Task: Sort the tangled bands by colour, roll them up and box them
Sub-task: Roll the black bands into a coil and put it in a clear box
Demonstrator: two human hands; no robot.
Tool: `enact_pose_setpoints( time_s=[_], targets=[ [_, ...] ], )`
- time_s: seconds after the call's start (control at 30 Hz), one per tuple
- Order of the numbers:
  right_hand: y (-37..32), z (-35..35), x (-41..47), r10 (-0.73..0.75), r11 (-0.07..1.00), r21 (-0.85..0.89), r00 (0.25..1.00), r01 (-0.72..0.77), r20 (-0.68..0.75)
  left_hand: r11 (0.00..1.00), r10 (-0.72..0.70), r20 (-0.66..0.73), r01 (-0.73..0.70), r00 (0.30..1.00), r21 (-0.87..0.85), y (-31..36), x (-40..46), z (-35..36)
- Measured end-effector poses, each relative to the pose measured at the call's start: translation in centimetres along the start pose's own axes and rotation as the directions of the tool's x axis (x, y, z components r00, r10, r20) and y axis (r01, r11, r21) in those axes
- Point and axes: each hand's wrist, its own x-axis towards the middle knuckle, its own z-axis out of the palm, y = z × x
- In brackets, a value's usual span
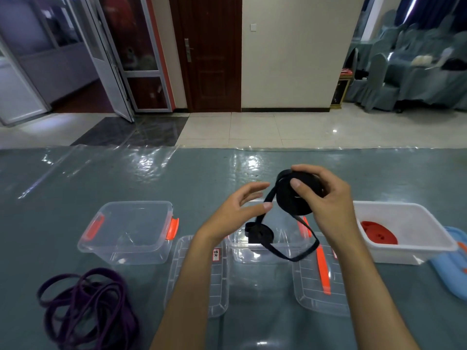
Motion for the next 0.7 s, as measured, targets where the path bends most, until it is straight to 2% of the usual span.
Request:
enact_pose_setpoints(
  time_s=[0.33,0.6,0.7],
  targets=[
    [-1.0,-0.6,0.0,-0.059,0.998,0.008,0.991,0.059,0.121,0.997,0.073,0.01,-0.073,0.997,0.007,1.0,0.0,0.6],
    [-2.8,-0.6,0.1,-0.164,0.985,0.073,0.976,0.155,0.142,0.936,0.248,0.076,-0.219,0.966,-0.276,3.4,-0.8,0.2],
    [-3.1,-0.6,0.0,-0.166,0.985,0.074,0.975,0.157,0.144,0.957,0.253,0.023,-0.247,0.967,-0.155,4.7,-0.9,0.2]
  ],
)
